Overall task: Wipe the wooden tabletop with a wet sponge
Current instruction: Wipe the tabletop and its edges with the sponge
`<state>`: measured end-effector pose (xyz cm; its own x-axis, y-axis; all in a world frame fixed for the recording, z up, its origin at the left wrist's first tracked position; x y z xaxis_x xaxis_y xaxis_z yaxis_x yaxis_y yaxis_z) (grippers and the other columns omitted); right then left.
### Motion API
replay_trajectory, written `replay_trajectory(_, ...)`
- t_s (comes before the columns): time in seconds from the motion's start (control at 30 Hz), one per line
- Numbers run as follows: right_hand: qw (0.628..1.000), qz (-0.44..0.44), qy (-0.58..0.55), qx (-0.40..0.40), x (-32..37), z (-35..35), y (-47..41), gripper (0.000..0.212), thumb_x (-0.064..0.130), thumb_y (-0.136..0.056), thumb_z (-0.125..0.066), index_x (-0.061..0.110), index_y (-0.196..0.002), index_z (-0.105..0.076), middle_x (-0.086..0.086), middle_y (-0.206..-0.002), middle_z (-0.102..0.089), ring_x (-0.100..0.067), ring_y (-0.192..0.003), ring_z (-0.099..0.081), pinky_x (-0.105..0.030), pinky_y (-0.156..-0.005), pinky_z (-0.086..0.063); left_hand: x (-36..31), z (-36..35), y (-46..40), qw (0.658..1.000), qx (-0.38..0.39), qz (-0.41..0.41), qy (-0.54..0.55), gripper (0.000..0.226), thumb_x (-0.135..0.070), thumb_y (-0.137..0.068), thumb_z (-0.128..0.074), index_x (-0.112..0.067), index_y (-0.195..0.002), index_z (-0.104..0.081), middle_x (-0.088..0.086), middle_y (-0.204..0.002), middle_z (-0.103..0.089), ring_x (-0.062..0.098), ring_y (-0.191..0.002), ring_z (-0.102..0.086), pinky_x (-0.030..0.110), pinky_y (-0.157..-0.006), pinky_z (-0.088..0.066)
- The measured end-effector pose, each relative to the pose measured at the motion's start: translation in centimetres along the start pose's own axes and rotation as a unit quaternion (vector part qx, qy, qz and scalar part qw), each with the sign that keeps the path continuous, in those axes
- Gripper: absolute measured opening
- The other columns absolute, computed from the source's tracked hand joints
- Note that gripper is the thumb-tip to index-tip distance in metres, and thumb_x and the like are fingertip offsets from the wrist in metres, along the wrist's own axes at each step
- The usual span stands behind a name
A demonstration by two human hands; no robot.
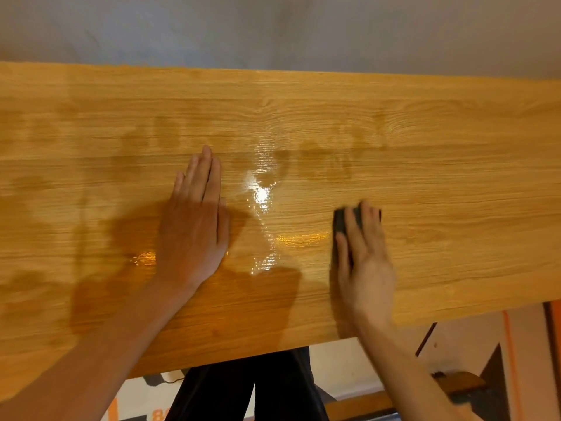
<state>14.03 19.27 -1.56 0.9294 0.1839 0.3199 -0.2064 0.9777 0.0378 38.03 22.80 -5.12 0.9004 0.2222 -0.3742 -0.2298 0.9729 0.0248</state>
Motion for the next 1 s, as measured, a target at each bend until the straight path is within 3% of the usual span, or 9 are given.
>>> replay_trajectory(0.13,0.998,0.023,0.034,0.038,0.4,-0.3,-2.3,0.044,0.021,-0.102,-0.040,0.013,-0.145,-0.038,-0.019,-0.155,-0.026,-0.033,-0.145,-0.021,-0.046,-0.117,-0.030,0.1,-0.1,-0.1,1.000,-0.001,0.002,-0.005,0.058,-0.022,-0.105,-0.023,-0.002,-0.159,-0.018,0.012,-0.169,-0.009,0.024,-0.156,-0.007,0.036,-0.128,-0.003)
replay_trajectory(0.3,1.000,-0.016,-0.019,0.006,2.5,-1.2,-10.8,0.045,0.020,-0.105,-0.031,0.010,-0.149,-0.029,-0.011,-0.159,-0.019,-0.024,-0.149,-0.010,-0.039,-0.122,-0.012,0.1,0.1,-0.1,1.000,-0.002,-0.003,-0.010,0.058,-0.025,-0.105,-0.019,-0.003,-0.159,-0.018,0.012,-0.169,-0.010,0.024,-0.156,-0.007,0.037,-0.127,-0.004)
replay_trajectory(0.5,0.998,0.036,-0.044,0.026,3.5,-1.8,0.3,0.045,0.012,-0.102,-0.041,0.006,-0.146,-0.034,-0.013,-0.157,-0.023,-0.027,-0.148,-0.013,-0.045,-0.121,-0.018,0.1,-0.1,0.1,1.000,-0.014,-0.019,-0.007,0.057,-0.022,-0.106,-0.023,0.000,-0.158,-0.018,0.015,-0.168,-0.010,0.026,-0.156,-0.006,0.037,-0.128,-0.003)
replay_trajectory(0.6,0.997,0.056,-0.037,0.047,4.1,-2.0,-2.4,0.044,0.016,-0.103,-0.037,0.008,-0.146,-0.034,-0.014,-0.157,-0.023,-0.027,-0.148,-0.013,-0.043,-0.122,-0.016,0.0,0.1,0.0,1.000,-0.015,-0.017,-0.007,0.056,-0.021,-0.106,-0.024,0.001,-0.158,-0.020,0.016,-0.168,-0.012,0.028,-0.156,-0.008,0.039,-0.128,-0.007)
replay_trajectory(0.77,0.999,0.033,-0.025,0.004,6.3,-2.9,-10.5,0.044,0.019,-0.105,-0.032,0.009,-0.147,-0.033,-0.013,-0.158,-0.020,-0.028,-0.148,-0.011,-0.043,-0.121,-0.014,-0.1,0.3,-0.1,1.000,-0.010,-0.013,-0.005,0.058,-0.020,-0.104,-0.025,0.001,-0.158,-0.020,0.016,-0.168,-0.012,0.028,-0.156,-0.009,0.040,-0.127,-0.008)
replay_trajectory(1.0,0.991,0.122,0.028,0.039,6.5,-3.6,0.4,0.046,0.018,-0.101,-0.045,0.018,-0.146,-0.037,-0.021,-0.156,-0.023,-0.036,-0.146,-0.015,-0.051,-0.118,-0.025,-0.3,0.4,0.1,0.999,-0.028,-0.015,0.030,0.056,-0.019,-0.105,-0.029,0.002,-0.157,-0.023,0.017,-0.167,-0.014,0.028,-0.155,-0.011,0.039,-0.128,-0.008)
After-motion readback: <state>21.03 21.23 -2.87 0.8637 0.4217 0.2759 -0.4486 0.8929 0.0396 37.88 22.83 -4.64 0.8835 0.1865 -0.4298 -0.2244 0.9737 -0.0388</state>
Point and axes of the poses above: each hand's wrist, its own y-axis away from the middle knuckle, its own z-axis out of the back of the hand, x = y × z, the point moved 1 cm from there along -y, towards the middle knuckle
